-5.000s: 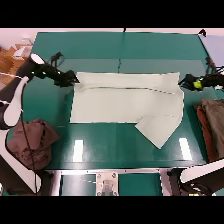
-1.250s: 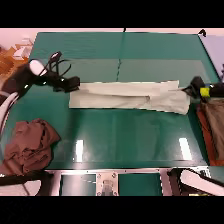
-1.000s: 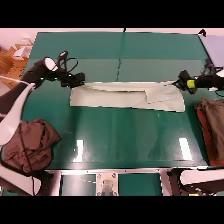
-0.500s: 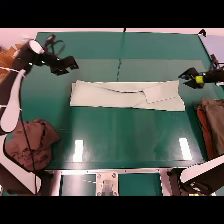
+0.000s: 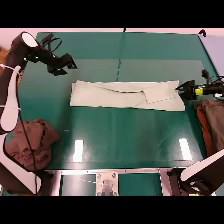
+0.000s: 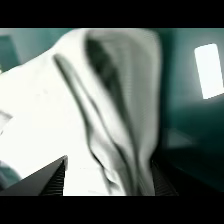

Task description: Fold the shirts.

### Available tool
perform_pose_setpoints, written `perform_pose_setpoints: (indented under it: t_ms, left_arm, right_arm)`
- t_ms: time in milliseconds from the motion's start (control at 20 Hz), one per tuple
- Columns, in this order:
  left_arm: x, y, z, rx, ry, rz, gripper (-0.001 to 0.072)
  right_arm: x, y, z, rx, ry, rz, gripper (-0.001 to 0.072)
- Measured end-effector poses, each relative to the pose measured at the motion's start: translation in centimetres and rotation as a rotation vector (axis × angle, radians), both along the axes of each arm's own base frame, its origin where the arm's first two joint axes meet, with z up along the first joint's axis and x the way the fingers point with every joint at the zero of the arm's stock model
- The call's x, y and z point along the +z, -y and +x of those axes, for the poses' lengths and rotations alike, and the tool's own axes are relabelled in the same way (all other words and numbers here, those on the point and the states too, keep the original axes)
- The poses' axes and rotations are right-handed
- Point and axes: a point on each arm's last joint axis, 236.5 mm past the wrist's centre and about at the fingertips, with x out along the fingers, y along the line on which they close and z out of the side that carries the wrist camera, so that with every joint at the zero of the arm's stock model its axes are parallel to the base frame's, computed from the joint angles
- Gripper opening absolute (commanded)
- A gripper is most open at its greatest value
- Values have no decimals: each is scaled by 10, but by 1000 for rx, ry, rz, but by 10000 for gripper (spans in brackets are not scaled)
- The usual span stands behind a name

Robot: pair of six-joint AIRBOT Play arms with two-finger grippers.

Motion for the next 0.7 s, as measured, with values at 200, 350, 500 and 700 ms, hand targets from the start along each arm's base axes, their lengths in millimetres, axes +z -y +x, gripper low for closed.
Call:
perform_pose_setpoints:
  t_ms: [200,350,500,700]
  left_arm:
    - [1,30,-7,-63,3,-12,540]
    - [5,63,-7,-125,54,-13,20]
    - [10,110,-4,-193,144,-20,19]
    - [-18,194,-14,-294,202,-35,20]
  right_arm:
    - [-11,-26,2,72,-4,35,16]
    - [-8,-31,7,117,16,9,18]
    - [11,-29,17,140,47,-14,17]
    - [76,-35,30,190,144,-49,18]
